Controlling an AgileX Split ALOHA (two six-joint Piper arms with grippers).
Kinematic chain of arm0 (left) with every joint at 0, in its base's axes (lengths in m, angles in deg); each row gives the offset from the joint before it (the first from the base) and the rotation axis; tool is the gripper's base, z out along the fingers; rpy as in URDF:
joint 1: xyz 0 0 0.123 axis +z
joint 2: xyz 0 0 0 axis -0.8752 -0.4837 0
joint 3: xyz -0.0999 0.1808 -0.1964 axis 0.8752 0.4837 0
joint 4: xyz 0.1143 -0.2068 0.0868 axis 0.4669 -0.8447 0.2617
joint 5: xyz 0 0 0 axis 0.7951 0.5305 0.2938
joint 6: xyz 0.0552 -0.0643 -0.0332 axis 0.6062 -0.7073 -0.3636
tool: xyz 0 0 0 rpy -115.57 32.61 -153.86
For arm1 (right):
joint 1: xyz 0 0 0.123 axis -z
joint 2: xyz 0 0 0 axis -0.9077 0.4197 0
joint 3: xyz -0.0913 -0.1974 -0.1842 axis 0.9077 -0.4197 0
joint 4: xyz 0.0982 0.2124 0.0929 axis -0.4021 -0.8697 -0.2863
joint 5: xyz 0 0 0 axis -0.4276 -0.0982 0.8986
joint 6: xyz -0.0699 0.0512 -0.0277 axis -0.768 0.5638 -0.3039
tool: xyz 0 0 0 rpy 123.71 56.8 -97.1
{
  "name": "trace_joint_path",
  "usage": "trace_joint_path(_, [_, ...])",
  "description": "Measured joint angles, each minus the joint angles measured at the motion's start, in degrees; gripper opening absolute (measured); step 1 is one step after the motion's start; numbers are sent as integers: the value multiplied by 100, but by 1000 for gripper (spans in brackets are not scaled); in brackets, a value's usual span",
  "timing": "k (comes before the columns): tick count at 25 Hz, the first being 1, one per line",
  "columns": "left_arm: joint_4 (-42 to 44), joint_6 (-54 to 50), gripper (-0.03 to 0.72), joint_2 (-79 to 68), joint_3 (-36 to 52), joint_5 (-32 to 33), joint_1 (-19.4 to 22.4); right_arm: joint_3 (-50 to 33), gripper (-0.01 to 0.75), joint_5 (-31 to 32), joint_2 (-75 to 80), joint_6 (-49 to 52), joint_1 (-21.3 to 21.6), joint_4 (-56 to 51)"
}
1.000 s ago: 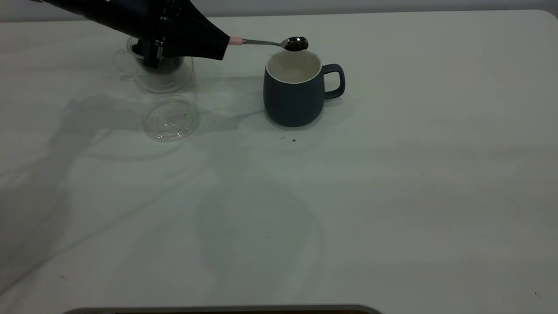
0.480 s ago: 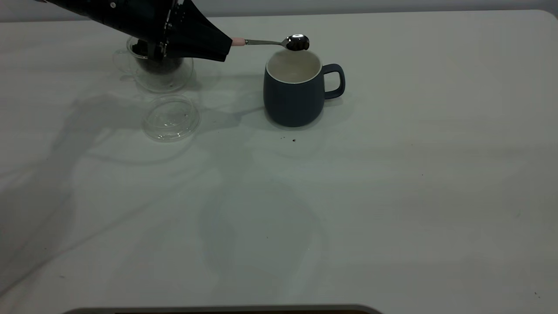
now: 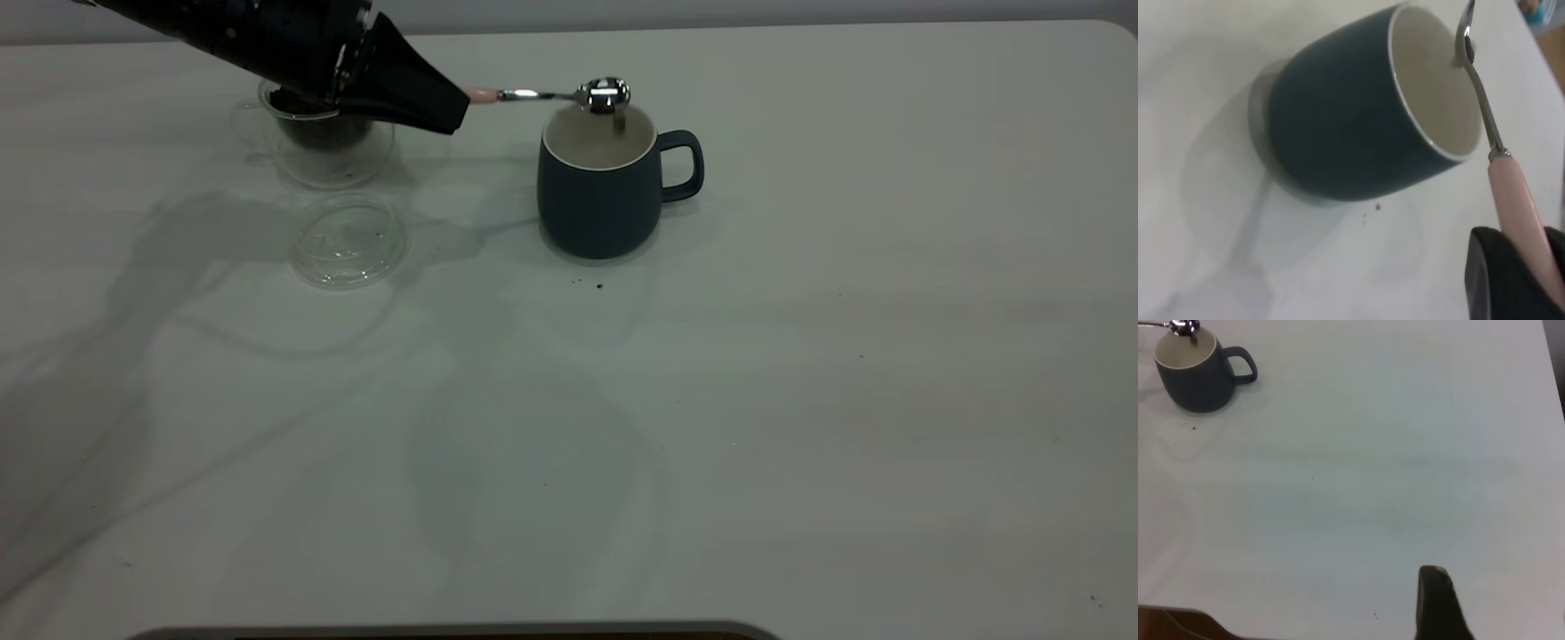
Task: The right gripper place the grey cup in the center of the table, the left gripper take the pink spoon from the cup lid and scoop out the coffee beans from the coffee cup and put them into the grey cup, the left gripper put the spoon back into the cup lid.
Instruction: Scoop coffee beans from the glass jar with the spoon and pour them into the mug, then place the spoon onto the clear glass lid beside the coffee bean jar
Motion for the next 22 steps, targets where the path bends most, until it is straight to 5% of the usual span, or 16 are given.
trace_joint_path(14, [316, 376, 123, 74, 0, 18, 19, 0, 482, 0, 0, 0, 0, 0])
trace_joint_path(22, [407, -134, 123, 854, 0, 686, 609, 0, 482, 0, 0, 0, 0, 0])
